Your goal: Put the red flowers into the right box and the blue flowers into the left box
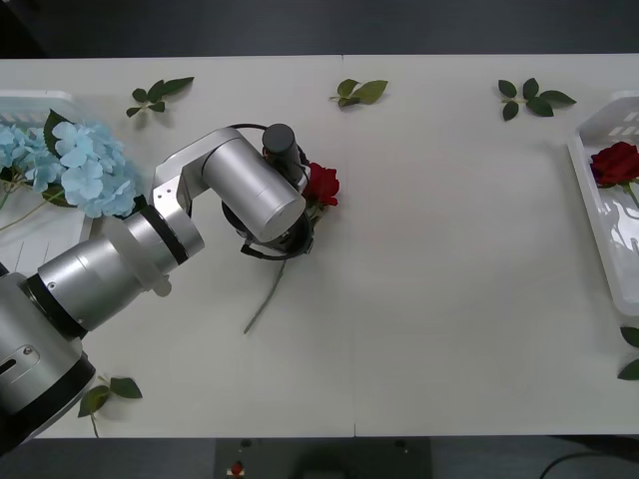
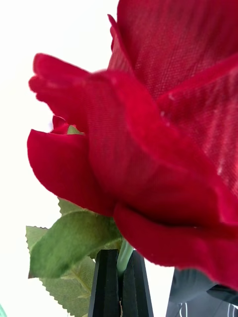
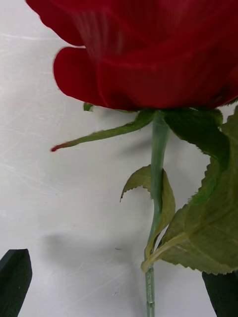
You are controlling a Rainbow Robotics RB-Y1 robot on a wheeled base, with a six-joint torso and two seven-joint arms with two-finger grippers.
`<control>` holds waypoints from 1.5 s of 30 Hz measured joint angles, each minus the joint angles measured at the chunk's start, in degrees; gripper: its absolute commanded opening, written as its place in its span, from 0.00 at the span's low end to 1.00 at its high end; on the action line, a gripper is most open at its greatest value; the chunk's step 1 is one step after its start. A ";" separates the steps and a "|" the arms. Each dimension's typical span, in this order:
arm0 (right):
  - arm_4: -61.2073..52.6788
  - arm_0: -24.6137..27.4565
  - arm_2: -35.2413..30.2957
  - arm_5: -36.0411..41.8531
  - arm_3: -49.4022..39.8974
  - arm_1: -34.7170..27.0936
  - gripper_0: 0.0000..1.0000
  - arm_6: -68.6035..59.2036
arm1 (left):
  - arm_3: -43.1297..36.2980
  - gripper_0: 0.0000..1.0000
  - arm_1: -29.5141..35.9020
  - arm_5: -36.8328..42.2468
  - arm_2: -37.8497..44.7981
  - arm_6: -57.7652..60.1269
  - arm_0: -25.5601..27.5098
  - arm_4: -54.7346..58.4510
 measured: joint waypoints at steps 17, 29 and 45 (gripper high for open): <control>4.57 -0.27 0.00 -6.07 6.68 1.89 0.82 0.00 | 2.70 1.00 -1.83 0.01 0.00 -2.78 -0.58 2.19; 1.65 -0.28 0.00 -6.07 6.68 1.88 0.96 0.00 | 3.05 1.00 -1.83 0.06 0.00 -3.33 -0.58 2.76; -40.87 -0.35 6.64 -5.96 -2.09 -0.41 1.00 3.48 | 3.41 0.24 -1.83 0.06 -0.34 -3.37 -0.58 2.75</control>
